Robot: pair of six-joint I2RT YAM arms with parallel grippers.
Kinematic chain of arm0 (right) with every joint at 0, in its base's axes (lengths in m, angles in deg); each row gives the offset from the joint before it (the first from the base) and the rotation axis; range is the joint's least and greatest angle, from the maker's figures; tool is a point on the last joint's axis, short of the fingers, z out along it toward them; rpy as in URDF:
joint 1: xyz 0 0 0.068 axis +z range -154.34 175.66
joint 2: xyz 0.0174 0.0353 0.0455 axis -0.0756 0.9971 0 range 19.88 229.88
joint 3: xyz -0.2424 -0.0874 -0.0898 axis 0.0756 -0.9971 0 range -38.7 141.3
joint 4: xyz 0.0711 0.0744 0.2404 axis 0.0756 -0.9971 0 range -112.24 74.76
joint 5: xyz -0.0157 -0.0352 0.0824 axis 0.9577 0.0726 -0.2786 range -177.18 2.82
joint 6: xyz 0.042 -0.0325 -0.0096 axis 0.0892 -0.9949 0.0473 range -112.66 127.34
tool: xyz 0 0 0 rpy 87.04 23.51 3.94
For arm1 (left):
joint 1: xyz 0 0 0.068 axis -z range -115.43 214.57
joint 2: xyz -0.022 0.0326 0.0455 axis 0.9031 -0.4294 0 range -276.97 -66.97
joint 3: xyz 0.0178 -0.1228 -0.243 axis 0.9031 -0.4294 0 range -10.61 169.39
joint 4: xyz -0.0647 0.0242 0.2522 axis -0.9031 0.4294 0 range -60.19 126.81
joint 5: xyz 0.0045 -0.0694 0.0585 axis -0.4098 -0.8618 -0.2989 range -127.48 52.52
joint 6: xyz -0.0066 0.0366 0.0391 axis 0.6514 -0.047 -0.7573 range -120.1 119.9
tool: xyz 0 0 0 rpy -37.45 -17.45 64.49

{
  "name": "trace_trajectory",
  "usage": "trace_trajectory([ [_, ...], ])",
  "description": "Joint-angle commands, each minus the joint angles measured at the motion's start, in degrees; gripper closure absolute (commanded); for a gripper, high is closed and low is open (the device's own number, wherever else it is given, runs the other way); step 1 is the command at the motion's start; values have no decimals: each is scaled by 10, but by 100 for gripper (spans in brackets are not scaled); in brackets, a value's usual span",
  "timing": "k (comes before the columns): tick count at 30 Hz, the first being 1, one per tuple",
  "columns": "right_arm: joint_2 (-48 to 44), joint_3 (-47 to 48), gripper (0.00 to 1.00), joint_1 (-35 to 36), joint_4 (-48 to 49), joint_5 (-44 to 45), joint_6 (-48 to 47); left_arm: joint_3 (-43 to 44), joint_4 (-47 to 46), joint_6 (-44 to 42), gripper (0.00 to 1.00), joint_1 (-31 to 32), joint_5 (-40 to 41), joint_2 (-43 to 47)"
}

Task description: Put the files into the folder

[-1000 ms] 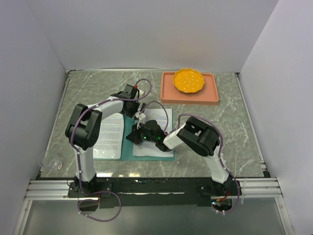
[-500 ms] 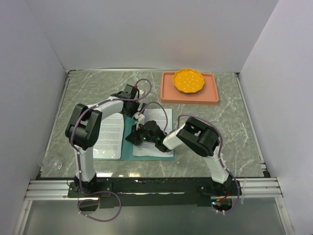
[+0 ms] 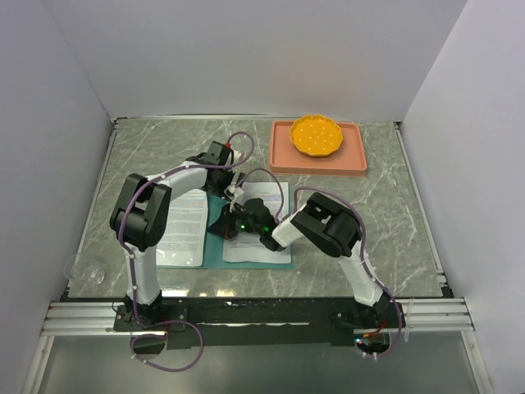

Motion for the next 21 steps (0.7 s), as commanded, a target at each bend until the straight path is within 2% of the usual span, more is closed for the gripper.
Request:
trace_trajectory([
  [1, 73, -42, 100, -17, -127, 23, 11, 3, 29, 1, 4, -4, -18, -30],
  [12, 109, -37, 100, -38, -7, -37, 82, 18, 43, 1, 4, -4, -16, -33],
  [17, 74, -11, 100, -41, -17, -59, 65, 59, 69, -4, 4, -4, -25, -36],
  [20, 20, 9, 93, -46, -62, -52, 43, 95, 91, -8, 4, -5, -32, -33],
  [21, 9, 15, 88, -48, -77, -50, 30, 105, 97, -9, 4, -5, -37, -32],
])
